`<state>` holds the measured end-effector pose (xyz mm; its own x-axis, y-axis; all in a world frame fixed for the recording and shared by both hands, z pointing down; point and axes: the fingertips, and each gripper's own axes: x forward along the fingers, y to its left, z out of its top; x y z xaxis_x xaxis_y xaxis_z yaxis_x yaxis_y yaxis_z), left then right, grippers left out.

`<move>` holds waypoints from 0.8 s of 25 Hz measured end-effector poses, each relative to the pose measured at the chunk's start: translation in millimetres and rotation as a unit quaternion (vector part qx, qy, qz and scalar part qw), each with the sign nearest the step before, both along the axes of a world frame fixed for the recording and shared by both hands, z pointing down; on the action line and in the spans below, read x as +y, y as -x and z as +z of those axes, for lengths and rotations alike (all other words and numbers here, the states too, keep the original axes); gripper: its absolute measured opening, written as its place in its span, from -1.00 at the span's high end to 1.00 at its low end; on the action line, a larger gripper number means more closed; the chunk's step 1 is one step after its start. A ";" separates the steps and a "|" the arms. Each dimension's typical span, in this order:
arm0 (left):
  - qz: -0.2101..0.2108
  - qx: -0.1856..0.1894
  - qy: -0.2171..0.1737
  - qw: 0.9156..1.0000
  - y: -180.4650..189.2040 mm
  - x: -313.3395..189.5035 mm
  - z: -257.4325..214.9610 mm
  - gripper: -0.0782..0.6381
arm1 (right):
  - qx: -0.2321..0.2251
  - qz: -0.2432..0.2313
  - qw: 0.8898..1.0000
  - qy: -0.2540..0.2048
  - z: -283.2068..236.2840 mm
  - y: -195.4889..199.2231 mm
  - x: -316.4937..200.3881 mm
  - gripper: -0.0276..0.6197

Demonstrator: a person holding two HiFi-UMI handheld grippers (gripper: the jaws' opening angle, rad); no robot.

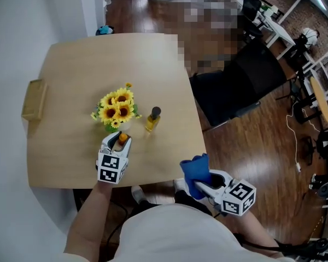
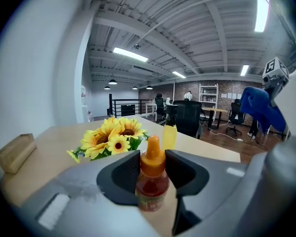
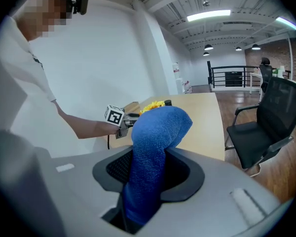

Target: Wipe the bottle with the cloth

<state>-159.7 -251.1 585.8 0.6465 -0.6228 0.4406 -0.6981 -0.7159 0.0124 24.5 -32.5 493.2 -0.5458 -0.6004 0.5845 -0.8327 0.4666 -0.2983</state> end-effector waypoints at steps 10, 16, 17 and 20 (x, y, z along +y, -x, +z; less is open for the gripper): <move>-0.116 -0.009 -0.083 0.990 29.6 32.2 -60.7 0.10 | -0.003 -0.105 0.994 -0.038 -4.4 -14.3 -2.7 0.44; -0.181 0.063 -0.040 0.981 -16.1 110.2 -88.4 0.14 | -0.024 -0.175 0.982 -0.070 -9.1 -74.1 -13.2 0.44; -0.187 0.072 -0.030 0.979 -31.0 123.3 -90.0 0.15 | -0.028 -0.185 0.980 -0.074 -10.4 -86.1 -13.2 0.44; -0.201 0.079 -0.021 0.976 -79.4 160.5 -99.3 0.19 | -0.040 -0.214 0.973 -0.081 -12.5 -119.9 -12.0 0.44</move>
